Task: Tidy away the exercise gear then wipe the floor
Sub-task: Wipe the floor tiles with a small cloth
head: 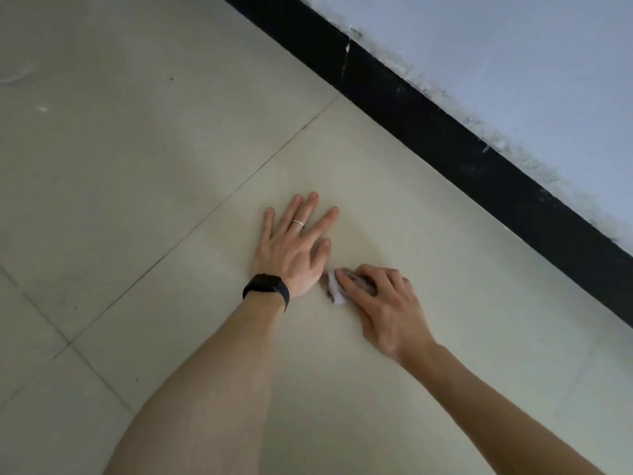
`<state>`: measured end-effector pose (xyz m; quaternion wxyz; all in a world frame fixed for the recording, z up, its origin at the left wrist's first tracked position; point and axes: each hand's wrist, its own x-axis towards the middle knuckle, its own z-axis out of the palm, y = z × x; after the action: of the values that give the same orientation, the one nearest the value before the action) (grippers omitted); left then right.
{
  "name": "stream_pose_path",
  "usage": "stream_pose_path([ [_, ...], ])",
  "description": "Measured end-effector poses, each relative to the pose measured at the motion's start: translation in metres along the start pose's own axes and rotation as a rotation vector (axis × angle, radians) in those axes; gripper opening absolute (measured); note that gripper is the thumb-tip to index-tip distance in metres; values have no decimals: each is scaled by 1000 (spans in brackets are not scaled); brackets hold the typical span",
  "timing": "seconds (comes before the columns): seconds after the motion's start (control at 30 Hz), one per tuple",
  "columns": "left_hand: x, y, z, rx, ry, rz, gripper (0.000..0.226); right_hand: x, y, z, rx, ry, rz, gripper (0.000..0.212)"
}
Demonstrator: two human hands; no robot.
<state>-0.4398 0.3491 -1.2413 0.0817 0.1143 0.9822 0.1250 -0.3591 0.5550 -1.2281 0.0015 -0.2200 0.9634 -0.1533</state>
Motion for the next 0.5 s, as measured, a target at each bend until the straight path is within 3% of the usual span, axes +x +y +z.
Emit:
stream_pose_path([
  [0.07,0,0,-1,-4,2,-4,55,8,12,-8,-56,4,2,54],
  [0.17,-3,2,-7,-13,-34,15,54,15,4,-8,-71,88,478,49],
  [0.23,-18,2,-8,-56,-34,24,55,-1,-33,-1,-22,129,579,50],
  [0.4,-127,-10,-4,-73,47,-178,60,-121,-142,23,88,-64,37,60],
  [0.5,-202,-21,6,-23,37,-198,64,-133,-123,17,21,-115,-201,58],
])
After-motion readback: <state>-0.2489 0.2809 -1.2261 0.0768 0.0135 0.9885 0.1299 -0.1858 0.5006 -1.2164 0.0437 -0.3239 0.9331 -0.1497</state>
